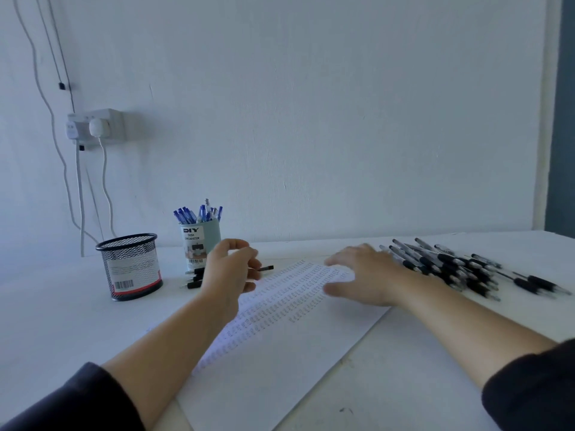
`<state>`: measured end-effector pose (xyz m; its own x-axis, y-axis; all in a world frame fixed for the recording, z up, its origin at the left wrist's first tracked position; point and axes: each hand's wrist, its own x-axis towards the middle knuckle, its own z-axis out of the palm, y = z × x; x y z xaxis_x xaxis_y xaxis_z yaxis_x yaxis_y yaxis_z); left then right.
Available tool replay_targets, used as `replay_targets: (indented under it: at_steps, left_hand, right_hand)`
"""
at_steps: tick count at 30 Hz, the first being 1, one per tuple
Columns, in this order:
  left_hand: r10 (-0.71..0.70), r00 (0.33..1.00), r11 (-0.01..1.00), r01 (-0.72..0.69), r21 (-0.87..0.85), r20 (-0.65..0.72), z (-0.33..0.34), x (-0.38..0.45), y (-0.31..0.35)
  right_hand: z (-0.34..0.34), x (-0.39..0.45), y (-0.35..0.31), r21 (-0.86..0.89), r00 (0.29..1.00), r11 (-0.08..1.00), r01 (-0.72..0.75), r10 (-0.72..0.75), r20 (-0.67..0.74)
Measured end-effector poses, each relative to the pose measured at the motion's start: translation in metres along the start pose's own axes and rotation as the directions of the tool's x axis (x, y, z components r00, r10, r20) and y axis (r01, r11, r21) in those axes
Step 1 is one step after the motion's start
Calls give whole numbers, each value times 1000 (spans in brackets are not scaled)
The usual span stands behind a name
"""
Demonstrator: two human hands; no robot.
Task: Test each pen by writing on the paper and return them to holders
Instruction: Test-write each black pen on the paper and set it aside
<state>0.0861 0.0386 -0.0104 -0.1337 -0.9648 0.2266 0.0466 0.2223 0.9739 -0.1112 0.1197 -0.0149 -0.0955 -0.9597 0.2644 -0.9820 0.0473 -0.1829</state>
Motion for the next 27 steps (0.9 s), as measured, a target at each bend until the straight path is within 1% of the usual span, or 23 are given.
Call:
replay_targets:
  at_steps: [2,4,5,7,9,10,11,12,13,14,15,17,22,24,27]
  left_hand:
    - [10,996,1000,-9,8,-89,-5,10,2]
    - [13,986,998,-3,62,-165,-11,25,2]
    - [10,982,995,9,95,-191,-14,34,1]
    - [16,978,983,23,182,-209,-20,52,0]
    - [72,982,933,-5,361,-172,-24,64,-5]
    - [118,984,874,-39,485,-134,-25,66,-9]
    - [171,981,773,-77,630,-89,-27,67,-16]
    - [214,976,631,-115,767,-29,-28,67,-23]
    - [232,972,470,-152,869,44,-30,66,-30]
    - [227,968,344,-183,921,107,-31,66,-34]
    - [198,969,278,-200,940,148,-32,66,-38]
    - [150,973,232,-208,950,177,-33,65,-40]
    - [161,969,147,-214,966,190,-35,63,-40]
    - [173,967,138,-213,967,188,-35,61,-39]
    - [201,963,156,-213,965,180,-37,60,-37]
  right_hand:
    - [7,3,-7,97,994,995,18,-28,107]
    - [13,8,-9,181,980,983,-32,-5,198]
    - [16,9,-9,184,972,982,-50,5,234]
    - [19,12,-7,164,962,985,-56,10,272]
    - [20,13,-5,194,961,979,-57,1,276]
    - [21,13,-4,213,962,975,-63,2,274]
    - [21,13,-3,225,962,972,-72,8,273]
    - [21,13,-2,228,962,970,-79,14,272]
    - [22,13,-1,227,963,971,-79,15,270]
    - [22,13,0,223,963,972,-76,13,269]
    - [23,13,1,219,963,973,-72,11,269]
    - [23,13,2,215,962,974,-70,9,273]
    - [24,11,4,221,959,972,-73,7,284]
    - [24,11,5,219,958,973,-71,6,286]
    - [24,12,4,222,958,972,-71,5,287]
